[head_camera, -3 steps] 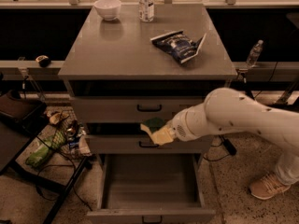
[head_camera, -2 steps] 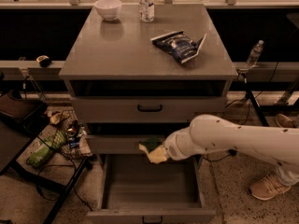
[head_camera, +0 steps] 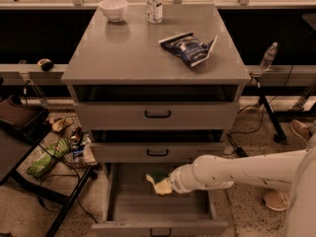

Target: Place sponge into bottom drawer

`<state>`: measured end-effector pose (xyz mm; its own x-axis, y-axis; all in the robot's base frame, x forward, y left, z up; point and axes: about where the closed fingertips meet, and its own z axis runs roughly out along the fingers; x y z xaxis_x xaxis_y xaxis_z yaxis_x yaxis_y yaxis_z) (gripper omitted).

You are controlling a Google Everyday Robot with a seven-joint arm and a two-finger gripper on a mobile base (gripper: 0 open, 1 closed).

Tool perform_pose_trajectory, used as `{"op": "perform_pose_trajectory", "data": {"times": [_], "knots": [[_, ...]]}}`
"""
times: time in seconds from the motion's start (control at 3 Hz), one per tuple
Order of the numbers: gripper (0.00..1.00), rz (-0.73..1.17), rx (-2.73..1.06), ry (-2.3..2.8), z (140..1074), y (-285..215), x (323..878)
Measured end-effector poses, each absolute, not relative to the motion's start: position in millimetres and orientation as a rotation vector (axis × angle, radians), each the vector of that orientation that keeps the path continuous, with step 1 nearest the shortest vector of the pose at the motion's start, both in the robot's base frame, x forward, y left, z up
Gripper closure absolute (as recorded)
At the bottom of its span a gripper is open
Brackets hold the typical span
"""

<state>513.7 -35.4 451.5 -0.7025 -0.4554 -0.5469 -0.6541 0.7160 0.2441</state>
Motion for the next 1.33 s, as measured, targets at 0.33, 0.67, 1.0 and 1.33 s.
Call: {"op": "perform_pose_trajectory", "data": {"times": [0.33,0.67,1.0,1.33], "knots": [[1.0,0.663,-0.833,2.495,394,-28,523],[1.0,0.692,-0.817,2.512,376,-24,522],[1.0,0.684,-0.864,2.502,356,-25,531],[1.0,0.707,-0.966,2.444,312,-43,544]]}}
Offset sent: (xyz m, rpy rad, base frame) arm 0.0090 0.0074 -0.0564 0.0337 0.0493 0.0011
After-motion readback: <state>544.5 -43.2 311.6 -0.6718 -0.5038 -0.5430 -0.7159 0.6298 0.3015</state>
